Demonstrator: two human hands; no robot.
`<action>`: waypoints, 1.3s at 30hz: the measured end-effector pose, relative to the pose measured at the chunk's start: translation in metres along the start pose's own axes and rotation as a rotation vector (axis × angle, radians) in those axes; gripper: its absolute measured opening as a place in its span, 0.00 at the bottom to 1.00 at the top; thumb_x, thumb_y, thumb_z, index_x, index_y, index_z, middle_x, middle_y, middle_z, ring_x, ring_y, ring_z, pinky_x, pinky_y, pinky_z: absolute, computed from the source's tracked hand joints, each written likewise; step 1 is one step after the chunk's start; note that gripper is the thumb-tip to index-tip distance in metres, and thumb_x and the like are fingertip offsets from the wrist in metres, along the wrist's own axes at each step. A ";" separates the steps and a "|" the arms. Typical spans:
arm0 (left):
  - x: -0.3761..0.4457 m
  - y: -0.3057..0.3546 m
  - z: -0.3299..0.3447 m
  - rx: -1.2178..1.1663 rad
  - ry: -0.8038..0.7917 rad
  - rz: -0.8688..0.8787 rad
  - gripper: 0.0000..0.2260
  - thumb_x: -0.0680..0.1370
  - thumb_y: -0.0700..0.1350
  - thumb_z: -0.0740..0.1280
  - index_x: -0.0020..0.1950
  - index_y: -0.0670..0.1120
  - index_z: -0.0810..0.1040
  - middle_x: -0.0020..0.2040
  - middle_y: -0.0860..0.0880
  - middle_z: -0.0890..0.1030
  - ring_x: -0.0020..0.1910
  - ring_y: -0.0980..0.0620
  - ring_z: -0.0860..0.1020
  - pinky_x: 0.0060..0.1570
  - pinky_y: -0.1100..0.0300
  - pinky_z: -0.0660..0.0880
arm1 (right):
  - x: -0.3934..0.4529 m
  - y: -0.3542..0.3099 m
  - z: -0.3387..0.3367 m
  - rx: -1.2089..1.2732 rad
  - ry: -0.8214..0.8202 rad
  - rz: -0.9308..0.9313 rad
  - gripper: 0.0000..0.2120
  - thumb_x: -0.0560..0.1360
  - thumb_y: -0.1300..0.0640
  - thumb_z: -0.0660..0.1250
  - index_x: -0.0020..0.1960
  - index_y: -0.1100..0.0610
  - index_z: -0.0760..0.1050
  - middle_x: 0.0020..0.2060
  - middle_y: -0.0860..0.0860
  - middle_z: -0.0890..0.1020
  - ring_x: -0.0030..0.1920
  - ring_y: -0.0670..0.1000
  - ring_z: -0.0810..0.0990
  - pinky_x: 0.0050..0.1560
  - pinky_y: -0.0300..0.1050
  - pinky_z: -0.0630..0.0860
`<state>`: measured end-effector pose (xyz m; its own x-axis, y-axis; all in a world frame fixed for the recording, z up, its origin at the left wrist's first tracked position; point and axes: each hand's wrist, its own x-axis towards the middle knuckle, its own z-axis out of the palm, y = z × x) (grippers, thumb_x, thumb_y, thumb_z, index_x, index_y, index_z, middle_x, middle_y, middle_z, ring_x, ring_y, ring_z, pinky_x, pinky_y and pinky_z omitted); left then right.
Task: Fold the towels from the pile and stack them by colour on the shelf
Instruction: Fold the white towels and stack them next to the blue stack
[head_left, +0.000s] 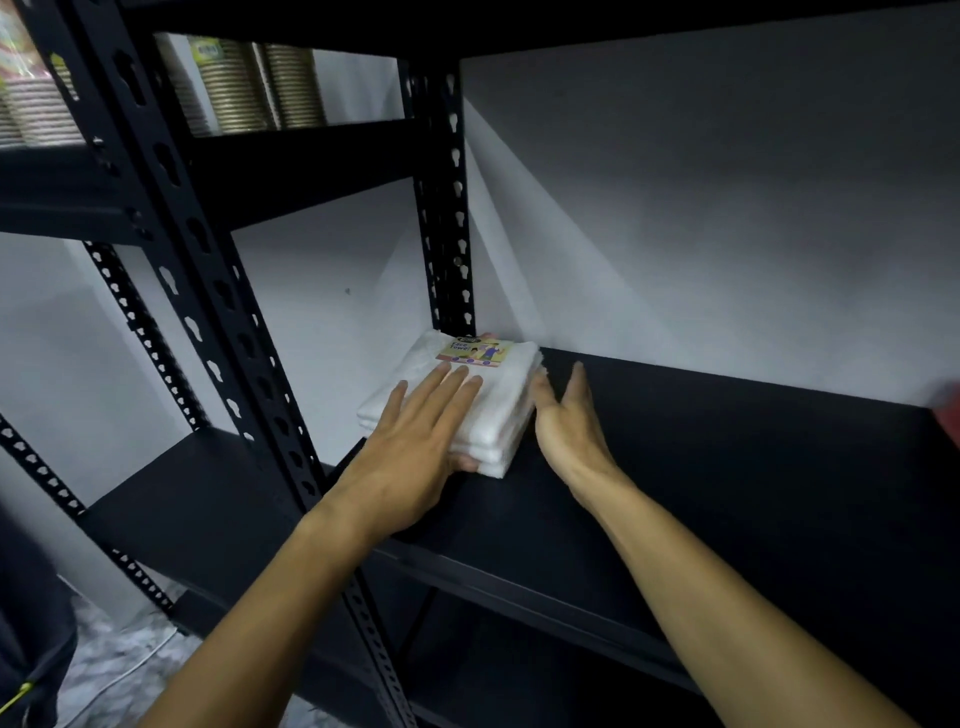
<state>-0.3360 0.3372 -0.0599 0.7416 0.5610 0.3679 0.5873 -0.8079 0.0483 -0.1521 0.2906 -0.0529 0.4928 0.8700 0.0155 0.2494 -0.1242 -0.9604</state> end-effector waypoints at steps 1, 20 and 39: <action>-0.001 0.010 0.001 -0.030 0.097 0.026 0.34 0.79 0.44 0.69 0.80 0.44 0.54 0.79 0.43 0.58 0.79 0.48 0.50 0.75 0.40 0.55 | -0.009 0.002 -0.013 -0.058 0.019 -0.029 0.32 0.82 0.46 0.54 0.79 0.53 0.43 0.79 0.50 0.49 0.78 0.50 0.50 0.75 0.48 0.50; 0.063 0.339 0.025 -0.453 0.033 0.668 0.31 0.80 0.59 0.61 0.78 0.45 0.62 0.76 0.48 0.66 0.73 0.53 0.62 0.74 0.58 0.57 | -0.235 0.076 -0.349 -0.826 0.472 -0.236 0.30 0.65 0.64 0.59 0.66 0.58 0.73 0.64 0.51 0.74 0.67 0.47 0.67 0.67 0.27 0.55; 0.074 0.431 0.037 0.047 -0.194 0.856 0.28 0.80 0.40 0.64 0.78 0.38 0.55 0.76 0.36 0.61 0.76 0.39 0.60 0.74 0.46 0.61 | -0.259 0.148 -0.418 -1.401 0.324 -0.310 0.41 0.59 0.71 0.79 0.70 0.66 0.67 0.66 0.61 0.75 0.68 0.59 0.71 0.75 0.48 0.51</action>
<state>-0.0161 0.0369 -0.0467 0.9729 -0.2104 0.0955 -0.1866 -0.9593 -0.2117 0.1056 -0.1527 -0.0828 0.3841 0.8282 0.4082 0.8708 -0.4718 0.1379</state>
